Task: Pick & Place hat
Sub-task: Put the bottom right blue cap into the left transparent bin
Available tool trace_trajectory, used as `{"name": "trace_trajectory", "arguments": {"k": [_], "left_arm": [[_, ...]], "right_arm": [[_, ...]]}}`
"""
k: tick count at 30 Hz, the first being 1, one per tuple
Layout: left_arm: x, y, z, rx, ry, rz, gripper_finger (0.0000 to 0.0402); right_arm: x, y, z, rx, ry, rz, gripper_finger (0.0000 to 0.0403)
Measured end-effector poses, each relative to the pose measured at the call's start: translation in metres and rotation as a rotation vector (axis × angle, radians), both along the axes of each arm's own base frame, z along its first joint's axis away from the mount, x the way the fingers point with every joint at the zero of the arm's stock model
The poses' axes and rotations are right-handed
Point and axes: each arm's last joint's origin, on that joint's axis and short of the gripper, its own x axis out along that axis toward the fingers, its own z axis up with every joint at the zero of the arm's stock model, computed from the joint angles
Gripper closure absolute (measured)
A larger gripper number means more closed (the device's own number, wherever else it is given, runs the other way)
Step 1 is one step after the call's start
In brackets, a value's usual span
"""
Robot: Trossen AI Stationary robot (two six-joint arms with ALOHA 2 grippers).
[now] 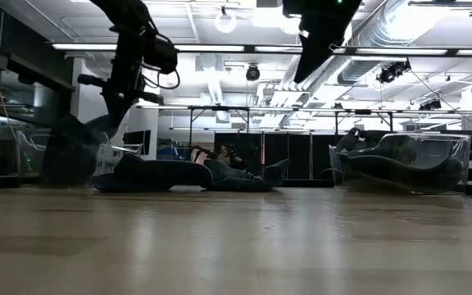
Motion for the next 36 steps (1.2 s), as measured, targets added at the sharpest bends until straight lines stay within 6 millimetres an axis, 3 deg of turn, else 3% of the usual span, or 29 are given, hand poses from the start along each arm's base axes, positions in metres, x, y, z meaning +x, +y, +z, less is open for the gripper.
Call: {"name": "trace_trajectory", "arguments": {"k": [5,11,23,36], "left_arm": [[0.004,0.005,-0.007,0.021,0.026,0.031,0.0392],[0.005,0.011,-0.007,0.082,0.018,0.041,0.0338],[-0.002,0.022,-0.007,0.128,0.012,0.085,0.0272],[-0.001,0.024,-0.006,0.156,0.046,0.024,0.0158]], "right_arm": [[-0.005,0.0,-0.003,0.006,0.061,-0.006,0.0258],[-0.008,0.0,-0.007,0.008,0.082,-0.007,0.0258],[-0.017,0.001,-0.043,0.022,0.181,-0.01,0.0258],[-0.005,0.003,-0.042,0.047,0.07,0.109,0.0258]]}}
